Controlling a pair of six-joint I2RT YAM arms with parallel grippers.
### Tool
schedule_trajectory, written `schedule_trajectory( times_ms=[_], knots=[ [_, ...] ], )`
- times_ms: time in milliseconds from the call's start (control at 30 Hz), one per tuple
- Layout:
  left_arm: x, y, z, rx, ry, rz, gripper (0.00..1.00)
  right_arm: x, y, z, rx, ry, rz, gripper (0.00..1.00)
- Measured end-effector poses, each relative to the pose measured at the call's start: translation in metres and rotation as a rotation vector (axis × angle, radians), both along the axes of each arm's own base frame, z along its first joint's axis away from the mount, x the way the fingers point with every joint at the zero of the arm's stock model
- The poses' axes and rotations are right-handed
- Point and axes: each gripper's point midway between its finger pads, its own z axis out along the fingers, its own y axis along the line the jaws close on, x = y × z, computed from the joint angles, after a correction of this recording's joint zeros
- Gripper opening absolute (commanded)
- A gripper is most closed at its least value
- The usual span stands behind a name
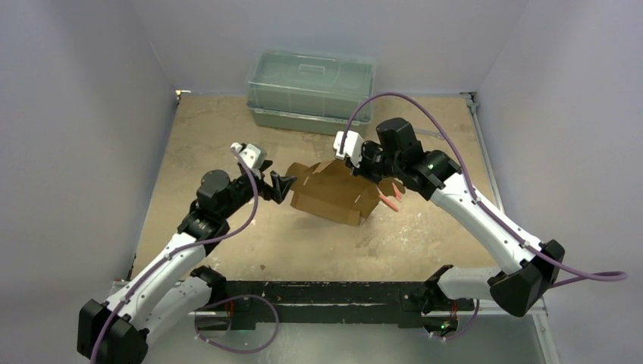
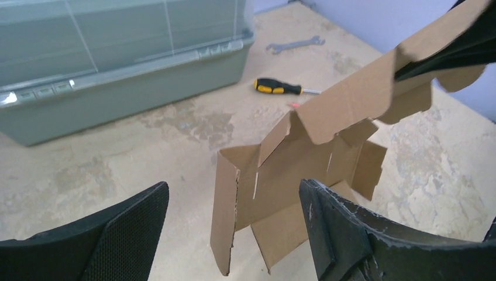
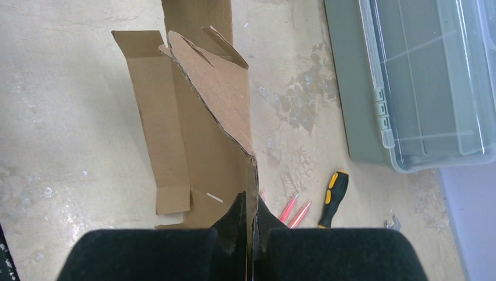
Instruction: Fold the paper box
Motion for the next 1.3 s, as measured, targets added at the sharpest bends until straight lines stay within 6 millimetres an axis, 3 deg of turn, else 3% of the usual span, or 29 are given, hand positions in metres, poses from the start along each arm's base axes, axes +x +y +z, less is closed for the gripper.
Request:
schedule_trajectory(
  times_ms=[167,267,467,600,933,1200,1300],
  knots=[
    [0.012,-0.005,-0.037,0.054,0.105,0.005,0.7,-0.001,0.001,0.006,0.007,-0.003,0.004,0.0],
    [0.015,-0.003,-0.054,0.082,0.159,0.02,0.56,-0.001,0.001,0.006,0.008,-0.001,0.006,0.0],
    [0.016,-0.003,-0.06,0.083,0.184,0.027,0.01,-0.002,0.002,0.003,0.011,0.016,0.005,0.0],
    [0.017,-0.004,-0.065,0.095,0.198,0.023,0.0,-0.001,0.001,0.0,0.019,0.043,-0.001,0.01],
    [0.017,-0.001,-0.045,0.133,0.095,0.013,0.0,0.005,-0.011,0.005,0.115,0.117,-0.02,0.31],
    [0.012,0.004,-0.023,0.165,-0.023,0.003,0.0,0.014,-0.028,0.008,0.21,0.179,-0.024,0.3],
    [0.012,0.005,-0.02,0.186,-0.049,-0.002,0.0,0.013,-0.024,0.002,0.219,0.203,0.023,0.17]
  ],
)
